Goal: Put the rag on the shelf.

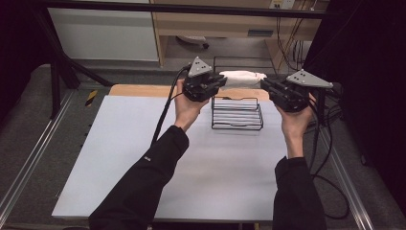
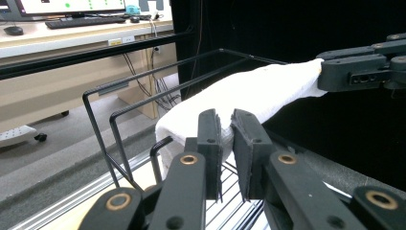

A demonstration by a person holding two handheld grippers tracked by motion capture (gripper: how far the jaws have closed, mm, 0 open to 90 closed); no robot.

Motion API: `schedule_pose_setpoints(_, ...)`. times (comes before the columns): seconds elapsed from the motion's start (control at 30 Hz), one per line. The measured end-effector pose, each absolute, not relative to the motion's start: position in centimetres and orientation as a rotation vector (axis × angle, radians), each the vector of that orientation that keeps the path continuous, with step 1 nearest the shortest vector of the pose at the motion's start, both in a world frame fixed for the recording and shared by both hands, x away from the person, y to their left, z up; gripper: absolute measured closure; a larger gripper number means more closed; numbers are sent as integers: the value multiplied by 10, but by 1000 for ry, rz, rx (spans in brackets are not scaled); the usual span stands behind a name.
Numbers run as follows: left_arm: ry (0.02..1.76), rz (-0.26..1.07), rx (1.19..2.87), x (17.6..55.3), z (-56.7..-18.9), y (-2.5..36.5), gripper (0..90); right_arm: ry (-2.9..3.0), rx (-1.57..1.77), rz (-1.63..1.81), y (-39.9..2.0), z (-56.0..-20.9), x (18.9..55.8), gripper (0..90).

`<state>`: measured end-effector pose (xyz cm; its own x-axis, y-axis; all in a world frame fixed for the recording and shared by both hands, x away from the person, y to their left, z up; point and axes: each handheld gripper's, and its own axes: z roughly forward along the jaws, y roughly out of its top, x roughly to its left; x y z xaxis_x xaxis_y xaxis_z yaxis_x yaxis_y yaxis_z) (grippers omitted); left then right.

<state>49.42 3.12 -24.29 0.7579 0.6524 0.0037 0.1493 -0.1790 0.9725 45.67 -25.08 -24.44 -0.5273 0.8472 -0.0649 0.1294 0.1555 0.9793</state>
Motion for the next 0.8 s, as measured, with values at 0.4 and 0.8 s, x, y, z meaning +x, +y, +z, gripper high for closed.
schedule_pose_setpoints(0.4, 688, 481, 1701, 497, -220, 35, 835, 1792, 928, 1418, -250, -249, 457, 815)
schedule_pose_setpoints(0.8, 703, 480, 1668, 497, -211, 33, 869, 1796, 924, 1414, -249, -251, 456, 814)
